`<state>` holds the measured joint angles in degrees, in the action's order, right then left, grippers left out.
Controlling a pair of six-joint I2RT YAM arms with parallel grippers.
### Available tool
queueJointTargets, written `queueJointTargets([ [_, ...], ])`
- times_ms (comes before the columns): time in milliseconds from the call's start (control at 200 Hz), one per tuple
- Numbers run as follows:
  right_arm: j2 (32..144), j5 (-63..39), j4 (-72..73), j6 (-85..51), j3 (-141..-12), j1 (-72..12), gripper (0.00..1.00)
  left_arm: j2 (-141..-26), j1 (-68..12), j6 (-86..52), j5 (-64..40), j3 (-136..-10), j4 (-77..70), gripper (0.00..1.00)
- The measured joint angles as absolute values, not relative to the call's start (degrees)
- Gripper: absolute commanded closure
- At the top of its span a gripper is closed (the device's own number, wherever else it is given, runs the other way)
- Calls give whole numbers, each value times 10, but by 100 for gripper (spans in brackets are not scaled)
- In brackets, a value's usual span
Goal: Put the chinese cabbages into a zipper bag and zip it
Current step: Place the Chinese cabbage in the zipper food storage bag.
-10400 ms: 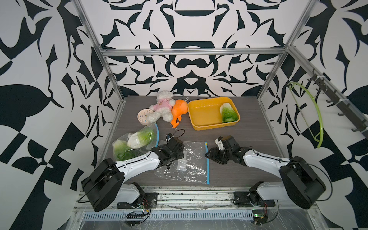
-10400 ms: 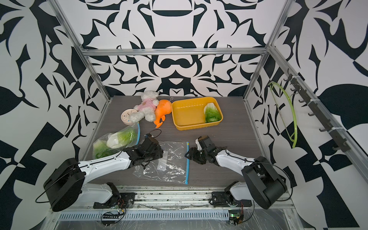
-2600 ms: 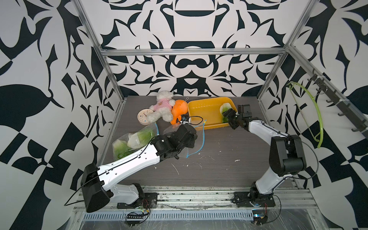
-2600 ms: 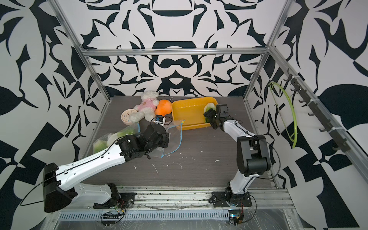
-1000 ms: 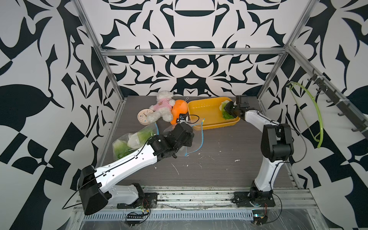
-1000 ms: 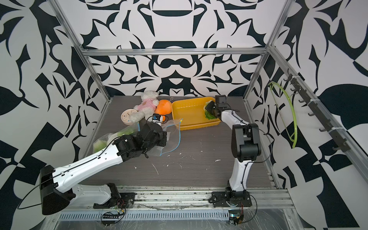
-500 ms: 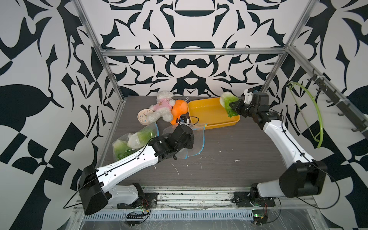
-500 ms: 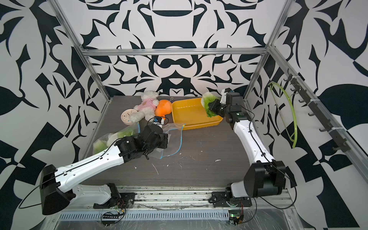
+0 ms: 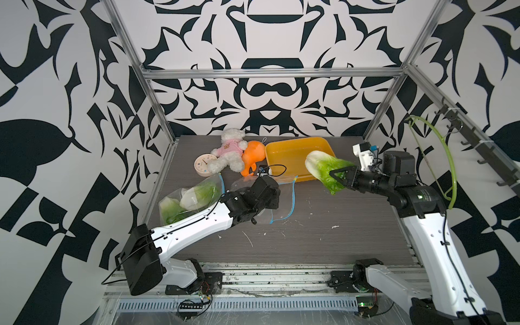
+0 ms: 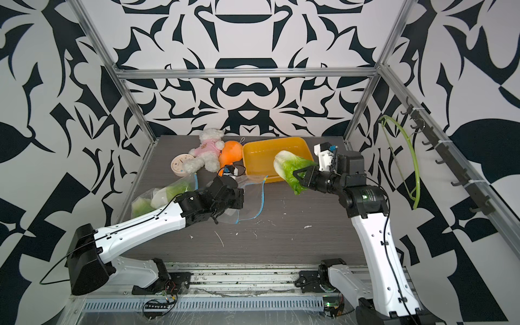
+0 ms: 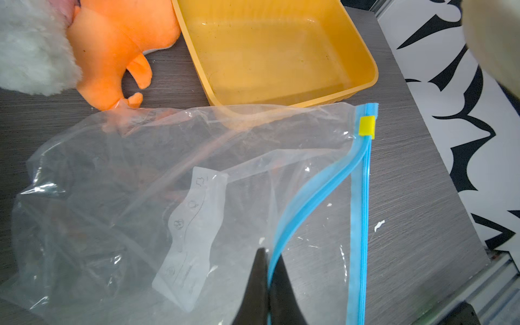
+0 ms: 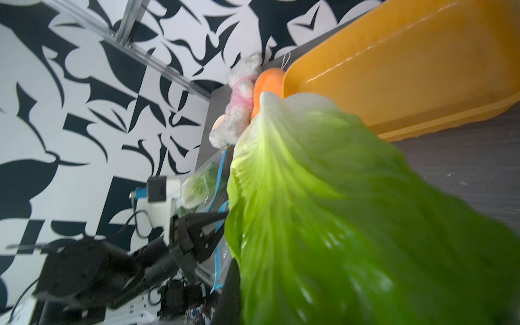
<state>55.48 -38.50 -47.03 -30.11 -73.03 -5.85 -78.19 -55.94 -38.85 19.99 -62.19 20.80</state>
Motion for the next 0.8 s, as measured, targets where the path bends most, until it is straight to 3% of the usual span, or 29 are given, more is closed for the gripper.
queueJointTargets([
  [340, 513, -448, -525, -302, -721, -130, 100, -782, -559, -401, 198, -622, 204, 100],
  [800, 518, -403, -531, -319, -659, -237, 100, -780, -559, -402, 196, -624, 203, 100],
])
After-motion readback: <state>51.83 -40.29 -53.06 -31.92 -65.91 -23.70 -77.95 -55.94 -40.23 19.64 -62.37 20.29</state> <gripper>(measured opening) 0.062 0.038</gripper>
